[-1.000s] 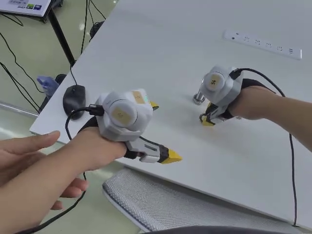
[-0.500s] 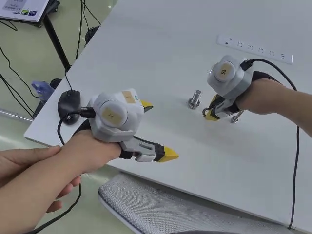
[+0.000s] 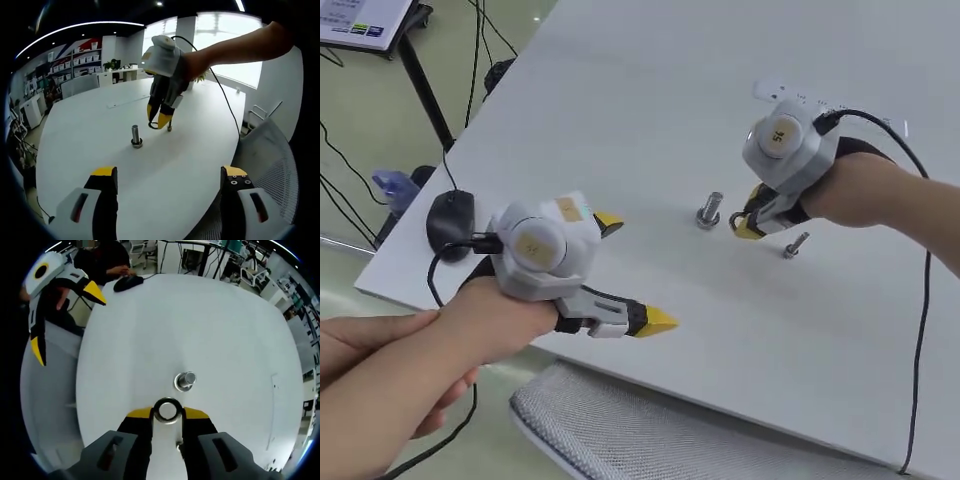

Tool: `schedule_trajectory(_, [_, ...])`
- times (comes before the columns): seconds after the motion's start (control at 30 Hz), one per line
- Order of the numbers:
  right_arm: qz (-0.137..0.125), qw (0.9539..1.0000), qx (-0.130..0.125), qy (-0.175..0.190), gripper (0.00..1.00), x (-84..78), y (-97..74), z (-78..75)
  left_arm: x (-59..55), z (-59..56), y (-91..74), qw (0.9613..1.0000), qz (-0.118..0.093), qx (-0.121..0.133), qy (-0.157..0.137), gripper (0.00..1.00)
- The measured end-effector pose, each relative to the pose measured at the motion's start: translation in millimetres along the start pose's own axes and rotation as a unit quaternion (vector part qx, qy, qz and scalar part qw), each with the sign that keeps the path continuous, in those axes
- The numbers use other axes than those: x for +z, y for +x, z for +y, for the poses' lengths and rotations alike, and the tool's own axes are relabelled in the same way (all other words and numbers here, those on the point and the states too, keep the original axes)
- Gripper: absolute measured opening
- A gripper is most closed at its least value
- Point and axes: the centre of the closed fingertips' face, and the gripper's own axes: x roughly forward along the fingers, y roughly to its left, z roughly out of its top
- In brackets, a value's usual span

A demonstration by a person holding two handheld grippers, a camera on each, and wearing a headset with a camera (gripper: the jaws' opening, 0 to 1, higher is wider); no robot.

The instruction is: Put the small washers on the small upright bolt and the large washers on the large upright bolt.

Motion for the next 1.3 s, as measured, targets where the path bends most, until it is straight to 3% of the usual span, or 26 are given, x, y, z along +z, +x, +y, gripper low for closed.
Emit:
schedule_trajectory(0.27, [-0.008,1.0,-0.006,-0.001,0.22,10.6,-5.7,-10.5,-3.2,13.4,-1.0,0.9996,-0.015,0.014,-0.021,0.83])
schedule_trajectory(0.43, [-0.016,0.9998,-0.008,0.001,0.22,21.0,-6.4,-17.1,-17.8,24.0,1.4,0.9993,-0.007,0.021,-0.031,0.83])
schedule_trajectory(0.57, [-0.02,0.9997,-0.01,0.006,0.22,26.5,-5.4,-22.1,-21.8,24.1,2.4,0.9991,-0.006,0.02,-0.038,0.83])
schedule_trajectory(0.73, [-0.02,0.9997,-0.009,0.007,0.22,32.8,-2.1,-24.9,-18.1,22.5,2.3,0.9989,-0.011,0.02,-0.04,0.84])
schedule_trajectory(1.3, [0.004,1.0,-0.007,0.004,0.22,35.2,14.9,-26.2,-18.3,26.0,0.9,0.9989,-0.013,0.022,-0.039,0.83])
